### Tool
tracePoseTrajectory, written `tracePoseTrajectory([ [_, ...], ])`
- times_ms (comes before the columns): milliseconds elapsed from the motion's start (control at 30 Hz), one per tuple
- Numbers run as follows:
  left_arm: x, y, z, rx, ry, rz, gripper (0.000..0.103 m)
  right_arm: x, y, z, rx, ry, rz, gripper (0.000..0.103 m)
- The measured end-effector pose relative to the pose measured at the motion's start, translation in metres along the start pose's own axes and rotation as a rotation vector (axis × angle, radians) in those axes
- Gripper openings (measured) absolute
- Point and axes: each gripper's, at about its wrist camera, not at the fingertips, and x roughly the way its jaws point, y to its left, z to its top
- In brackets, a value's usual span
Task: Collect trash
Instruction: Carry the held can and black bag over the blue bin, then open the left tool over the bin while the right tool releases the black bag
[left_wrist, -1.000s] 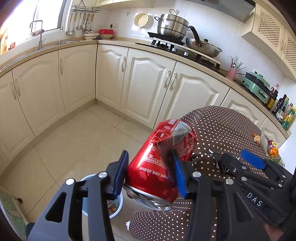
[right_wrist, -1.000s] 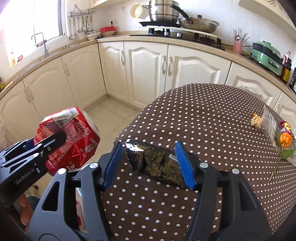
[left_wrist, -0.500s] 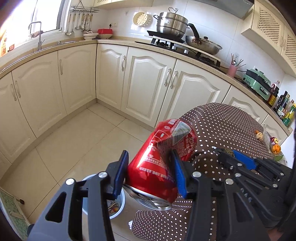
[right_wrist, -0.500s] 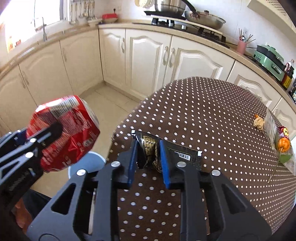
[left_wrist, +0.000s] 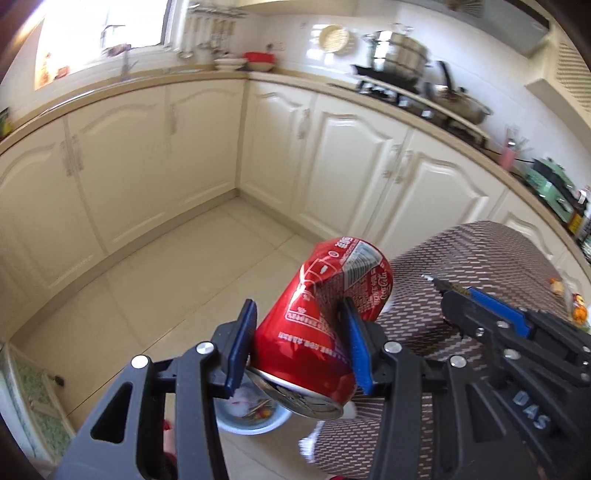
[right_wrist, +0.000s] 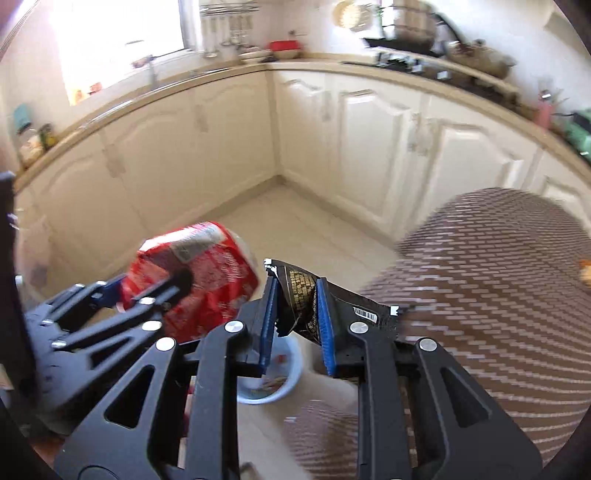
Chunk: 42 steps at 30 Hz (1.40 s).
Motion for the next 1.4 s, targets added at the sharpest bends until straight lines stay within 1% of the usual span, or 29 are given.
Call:
tracePoseTrajectory([
  [133, 0.017, 0.035, -0.006, -0.031, 0.047, 0.06, 0.046, 0.03, 0.034, -0.003, -0.01, 0.033, 0.08, 0.021],
  [267, 0.038, 0.064, -0.016, -0.065, 0.103, 0.107, 0.046, 0.067, 0.054, -0.012, 0.019, 0.095, 0.149, 0.021],
  [433, 0.065, 0.082, -0.026, -0.075, 0.165, 0.142, 0.046, 0.107, 0.06, -0.025, 0.067, 0.158, 0.183, 0.021],
  [567, 0.083, 0.089, -0.033, -0.077, 0.203, 0.15, 0.047, 0.126, 0.057, -0.033, 0.107, 0.195, 0.194, 0.021],
  [633, 0.09, 0.088, -0.034, -0.078, 0.213, 0.155, 0.048, 0.133, 0.055, -0.035, 0.115, 0.205, 0.195, 0.021],
  [800, 0.108, 0.092, -0.038, -0.091, 0.24, 0.136, 0.048, 0.144, 0.049, -0.039, 0.145, 0.216, 0.191, 0.021],
  [867, 0.112, 0.091, -0.039, -0.087, 0.253, 0.128, 0.052, 0.148, 0.045, -0.039, 0.157, 0.221, 0.192, 0.021],
  [933, 0.115, 0.089, -0.04, -0.088, 0.254, 0.135, 0.057, 0.152, 0.044, -0.04, 0.161, 0.224, 0.192, 0.021],
  [1000, 0.116, 0.09, -0.041, -0.091, 0.247, 0.138, 0.057, 0.155, 0.042, -0.042, 0.166, 0.224, 0.195, 0.021],
  [1200, 0.112, 0.1, -0.043, -0.115, 0.243, 0.173, 0.058, 0.156, 0.042, -0.046, 0.166, 0.221, 0.197, 0.022],
  [1333, 0.11, 0.107, -0.042, -0.135, 0.237, 0.198, 0.058, 0.156, 0.052, -0.046, 0.139, 0.214, 0.188, 0.022],
  [1400, 0.108, 0.11, -0.042, -0.146, 0.232, 0.223, 0.058, 0.156, 0.055, -0.044, 0.129, 0.209, 0.186, 0.022],
])
